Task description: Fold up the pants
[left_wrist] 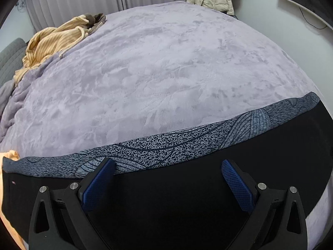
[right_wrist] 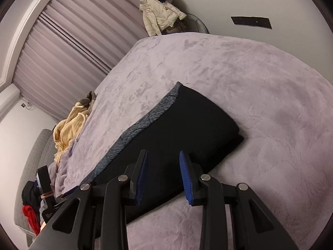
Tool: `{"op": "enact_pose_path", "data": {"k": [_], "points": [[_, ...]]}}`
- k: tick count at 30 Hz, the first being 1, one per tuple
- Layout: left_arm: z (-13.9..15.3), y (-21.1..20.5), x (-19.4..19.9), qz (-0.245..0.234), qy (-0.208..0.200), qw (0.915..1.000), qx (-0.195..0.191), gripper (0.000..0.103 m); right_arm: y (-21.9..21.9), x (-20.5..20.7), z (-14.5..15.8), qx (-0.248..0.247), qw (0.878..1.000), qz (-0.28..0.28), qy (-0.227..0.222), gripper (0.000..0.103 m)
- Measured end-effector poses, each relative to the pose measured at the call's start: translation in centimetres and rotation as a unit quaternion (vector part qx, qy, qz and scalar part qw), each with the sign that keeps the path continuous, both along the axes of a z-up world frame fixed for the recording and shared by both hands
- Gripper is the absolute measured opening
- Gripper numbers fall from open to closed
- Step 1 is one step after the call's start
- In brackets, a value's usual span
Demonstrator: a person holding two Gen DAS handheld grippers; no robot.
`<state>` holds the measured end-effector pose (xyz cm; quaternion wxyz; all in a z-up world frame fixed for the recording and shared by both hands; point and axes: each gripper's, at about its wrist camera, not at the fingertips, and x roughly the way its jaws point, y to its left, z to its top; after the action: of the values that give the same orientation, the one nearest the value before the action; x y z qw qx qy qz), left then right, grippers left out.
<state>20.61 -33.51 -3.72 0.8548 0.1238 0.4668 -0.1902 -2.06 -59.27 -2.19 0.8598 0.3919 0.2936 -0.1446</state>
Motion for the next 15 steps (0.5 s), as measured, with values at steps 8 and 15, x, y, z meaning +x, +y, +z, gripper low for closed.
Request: {"op": "enact_pose_path", "data": {"k": [8,15], "points": [[-0.6,0.1,-0.6,-0.011,-0.024,0.9996,-0.009,0.103,-3.3,-4.4,-1.1,0.063,0.992,-0.08,-0.07,0.032],[-1.0,0.3,-0.7,-0.008,-0.04,0.9989,-0.022,0.103,-3.2,-4.0,-2.1,0.1,0.991,-0.056,-0.068,0.032]]}}
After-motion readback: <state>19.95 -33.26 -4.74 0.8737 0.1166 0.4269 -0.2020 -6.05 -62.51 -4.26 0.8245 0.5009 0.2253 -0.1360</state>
